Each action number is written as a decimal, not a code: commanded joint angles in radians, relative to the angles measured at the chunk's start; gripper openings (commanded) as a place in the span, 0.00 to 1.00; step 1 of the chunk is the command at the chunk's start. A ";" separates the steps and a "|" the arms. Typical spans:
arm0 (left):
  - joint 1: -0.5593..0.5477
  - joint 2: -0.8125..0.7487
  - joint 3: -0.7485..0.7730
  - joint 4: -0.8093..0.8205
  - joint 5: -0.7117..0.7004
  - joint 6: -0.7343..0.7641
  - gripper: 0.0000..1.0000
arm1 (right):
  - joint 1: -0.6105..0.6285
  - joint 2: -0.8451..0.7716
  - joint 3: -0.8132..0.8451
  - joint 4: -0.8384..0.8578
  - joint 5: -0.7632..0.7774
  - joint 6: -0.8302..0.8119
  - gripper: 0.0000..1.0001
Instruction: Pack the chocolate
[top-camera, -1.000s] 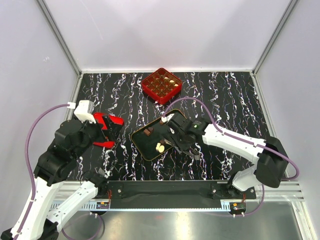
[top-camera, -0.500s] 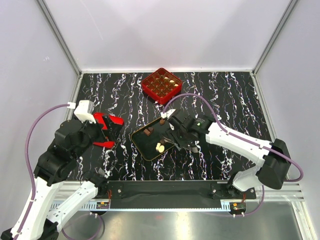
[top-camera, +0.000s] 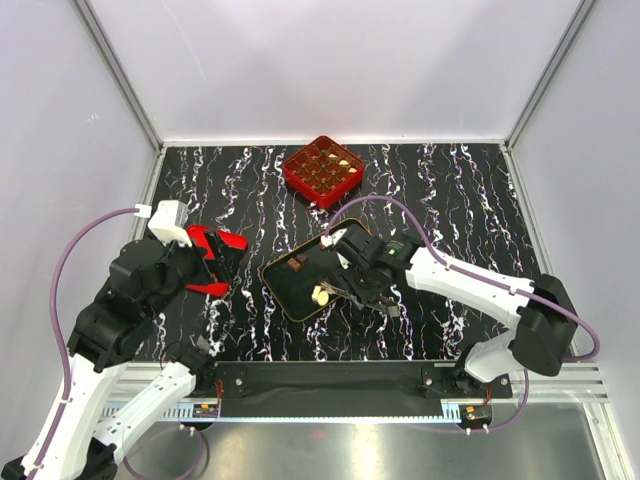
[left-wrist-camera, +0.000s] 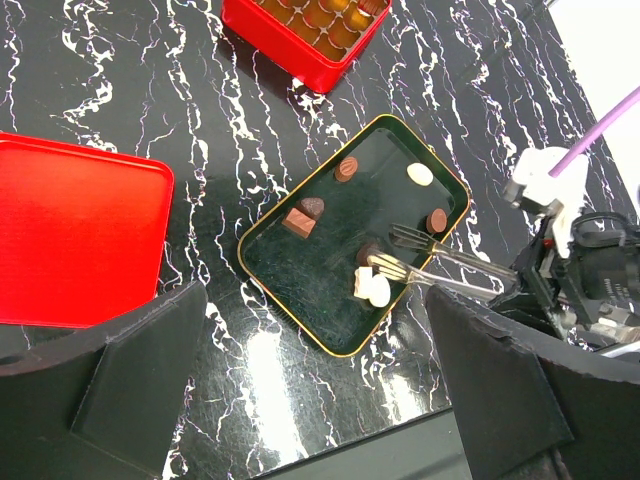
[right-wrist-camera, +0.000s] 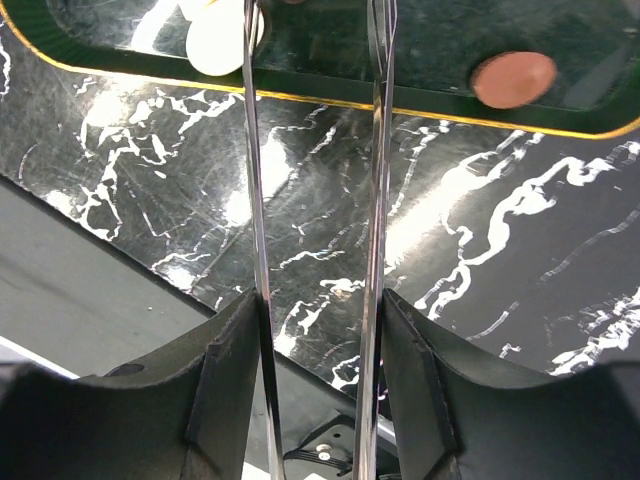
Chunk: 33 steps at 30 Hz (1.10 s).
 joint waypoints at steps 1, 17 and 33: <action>0.004 0.003 0.031 0.033 0.012 0.003 0.99 | 0.009 0.017 -0.003 0.051 -0.052 -0.013 0.55; 0.004 -0.004 0.024 0.025 0.003 0.008 0.99 | 0.009 0.078 0.007 0.035 0.012 0.005 0.48; 0.004 0.004 0.018 0.047 0.011 0.000 0.99 | 0.009 0.057 0.073 -0.012 0.172 -0.002 0.44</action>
